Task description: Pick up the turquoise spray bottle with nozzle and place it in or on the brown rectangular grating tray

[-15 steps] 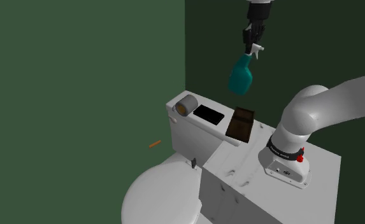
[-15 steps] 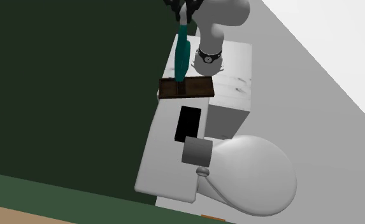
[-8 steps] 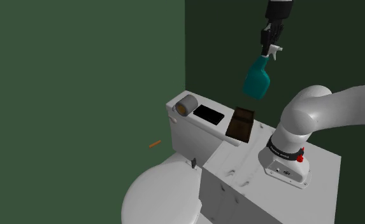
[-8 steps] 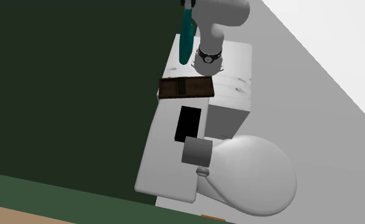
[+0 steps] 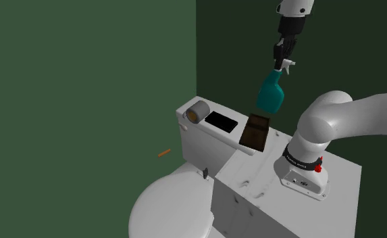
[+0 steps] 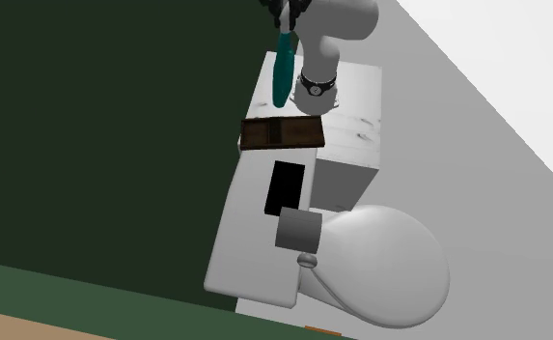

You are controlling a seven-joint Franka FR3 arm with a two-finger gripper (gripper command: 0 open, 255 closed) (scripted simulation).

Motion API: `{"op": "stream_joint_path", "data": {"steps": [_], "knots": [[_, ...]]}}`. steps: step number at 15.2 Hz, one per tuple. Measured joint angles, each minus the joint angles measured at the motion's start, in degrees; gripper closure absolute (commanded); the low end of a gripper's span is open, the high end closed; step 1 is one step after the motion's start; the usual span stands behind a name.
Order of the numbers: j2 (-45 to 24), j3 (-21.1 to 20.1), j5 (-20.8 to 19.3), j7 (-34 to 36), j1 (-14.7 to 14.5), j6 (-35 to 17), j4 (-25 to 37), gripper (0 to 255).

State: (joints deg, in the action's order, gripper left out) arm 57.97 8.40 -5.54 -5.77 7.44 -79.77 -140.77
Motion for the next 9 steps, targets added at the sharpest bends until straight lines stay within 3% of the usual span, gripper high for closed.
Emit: {"op": "stream_joint_path", "data": {"steps": [9], "knots": [[2.33,0.87,-0.89,-0.11,0.48,-5.55,-7.86,255]]}}
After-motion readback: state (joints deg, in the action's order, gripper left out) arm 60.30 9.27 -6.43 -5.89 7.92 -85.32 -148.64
